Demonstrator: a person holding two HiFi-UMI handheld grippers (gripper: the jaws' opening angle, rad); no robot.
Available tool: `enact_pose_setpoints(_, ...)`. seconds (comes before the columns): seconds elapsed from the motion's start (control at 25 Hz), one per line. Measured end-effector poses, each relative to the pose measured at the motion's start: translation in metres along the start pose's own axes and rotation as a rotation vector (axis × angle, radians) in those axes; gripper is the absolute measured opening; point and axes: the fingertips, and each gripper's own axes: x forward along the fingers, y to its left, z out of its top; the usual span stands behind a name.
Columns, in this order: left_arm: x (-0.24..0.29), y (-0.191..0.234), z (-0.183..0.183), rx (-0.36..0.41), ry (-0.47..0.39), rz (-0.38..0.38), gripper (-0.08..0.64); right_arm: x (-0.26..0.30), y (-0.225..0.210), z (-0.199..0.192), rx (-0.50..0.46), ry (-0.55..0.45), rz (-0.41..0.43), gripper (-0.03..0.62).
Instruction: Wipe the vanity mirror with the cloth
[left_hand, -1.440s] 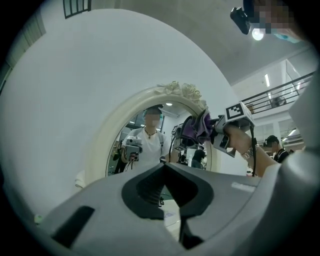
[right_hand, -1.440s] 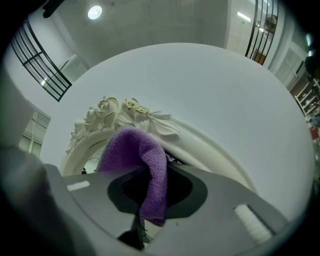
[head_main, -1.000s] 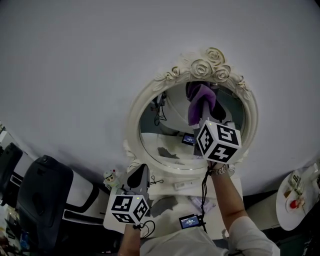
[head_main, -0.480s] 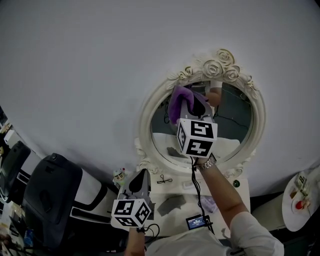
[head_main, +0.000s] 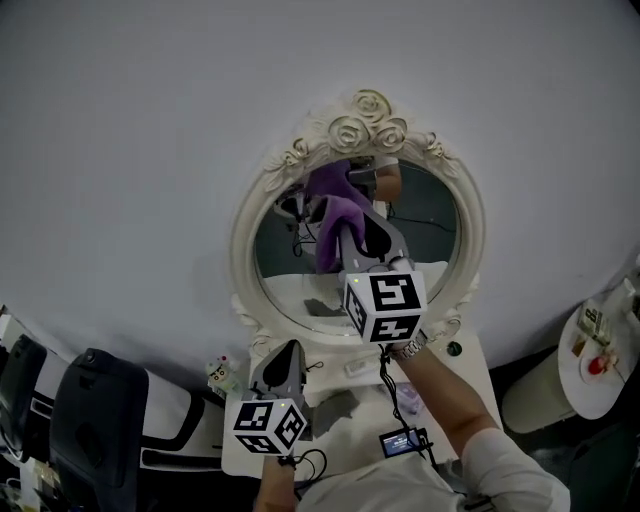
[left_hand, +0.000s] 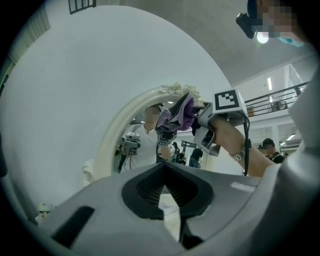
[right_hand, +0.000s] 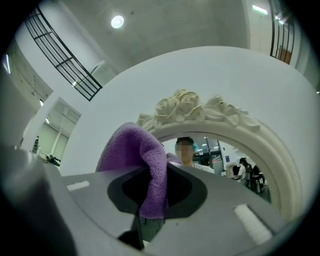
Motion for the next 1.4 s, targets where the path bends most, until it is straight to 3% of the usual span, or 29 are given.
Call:
enact_pose_setpoints(0.32,0.062,-0.079,-0.022,0.008,0.073,-0.256,0.002,-0.075,-0.154,-0.03,-0.053,0.12,-0.359,0.064)
enact_pose_setpoints(0.6,0.077,-0.112,-0.034,0.019,0.114,-0.34,0.003,-0.109,-0.21,-0.063,-0.048,0.211,-0.486,0.064)
enact_pose_setpoints(0.8,0.073,-0.097,-0.035,0.017,0.117,-0.298,0.002,-0.099,-0.211,-0.085,-0.029,0.25,-0.481,0.064)
enact_pose_setpoints(1.0,0.053,-0.054,-0.034,0.012,0.111,-0.19,0.002,-0.078,-0.192,-0.099,0.03,0.242,-0.479,0.063)
enact_pose_setpoints(1.16,0.033,-0.015,-0.031,-0.007,0.095,-0.085,0.002,-0.058,-0.152,-0.097,0.045,0.194,-0.432,0.061)
enact_pose_setpoints(1.4,0.012,0.01,-0.027,-0.009,0.081,-0.014,0.002,-0.029,-0.077,-0.106,0.021,0.193,-0.298,0.061)
